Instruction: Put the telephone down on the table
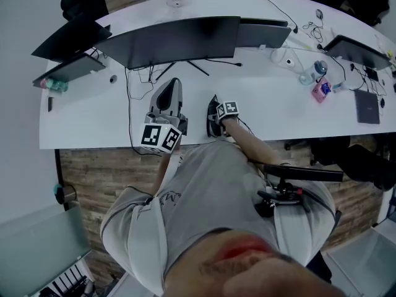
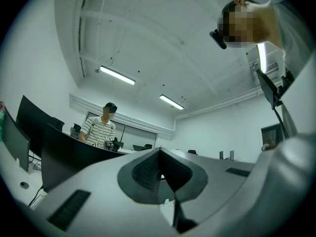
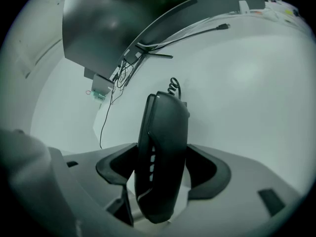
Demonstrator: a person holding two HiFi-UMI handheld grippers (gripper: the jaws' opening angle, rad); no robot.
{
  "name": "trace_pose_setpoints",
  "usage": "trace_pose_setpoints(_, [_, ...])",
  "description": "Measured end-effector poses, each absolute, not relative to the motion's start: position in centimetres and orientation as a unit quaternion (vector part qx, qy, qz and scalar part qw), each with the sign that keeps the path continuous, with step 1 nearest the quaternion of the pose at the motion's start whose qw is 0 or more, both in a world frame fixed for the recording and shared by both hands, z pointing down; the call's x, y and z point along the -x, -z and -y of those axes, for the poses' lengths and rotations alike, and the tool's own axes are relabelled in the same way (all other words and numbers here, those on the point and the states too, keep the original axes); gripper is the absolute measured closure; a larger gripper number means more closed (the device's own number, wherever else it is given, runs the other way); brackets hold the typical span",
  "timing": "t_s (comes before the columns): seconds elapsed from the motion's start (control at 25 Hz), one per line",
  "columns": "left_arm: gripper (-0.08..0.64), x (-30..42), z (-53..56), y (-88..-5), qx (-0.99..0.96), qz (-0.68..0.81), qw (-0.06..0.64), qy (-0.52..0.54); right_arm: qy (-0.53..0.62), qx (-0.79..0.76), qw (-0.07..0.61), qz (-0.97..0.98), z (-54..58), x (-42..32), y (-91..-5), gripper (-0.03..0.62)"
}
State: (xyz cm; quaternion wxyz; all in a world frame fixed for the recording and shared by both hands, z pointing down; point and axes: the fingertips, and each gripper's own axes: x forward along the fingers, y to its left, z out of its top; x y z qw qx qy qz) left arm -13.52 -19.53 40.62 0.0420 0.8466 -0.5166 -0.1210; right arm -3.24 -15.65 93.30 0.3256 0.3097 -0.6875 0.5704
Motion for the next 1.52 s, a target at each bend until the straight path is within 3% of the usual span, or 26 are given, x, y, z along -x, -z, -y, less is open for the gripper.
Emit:
trace_pose_setpoints(0.52, [0.551, 13.8, 19.5, -40.6, -0.843, 0.522, 0.041, 0.124, -0.562, -0.285, 0.321, 0.707, 15.8, 2.7, -92.8, 0.296])
trace_pose_setpoints(0.88, [0.551, 13.0, 19.6, -40.4, -0.846, 0.517, 0.04, 0.127, -0.616, -0.277, 0.246, 0.695, 16.3, 2.0, -92.9, 0.301])
trace_pose_setpoints(1.52, [0.551, 13.1, 19.4, -40.6, -0.84, 0.525, 0.044, 0.132, -0.614, -0.287, 0.228, 0.699, 16.5, 1.0, -92.8, 0.304])
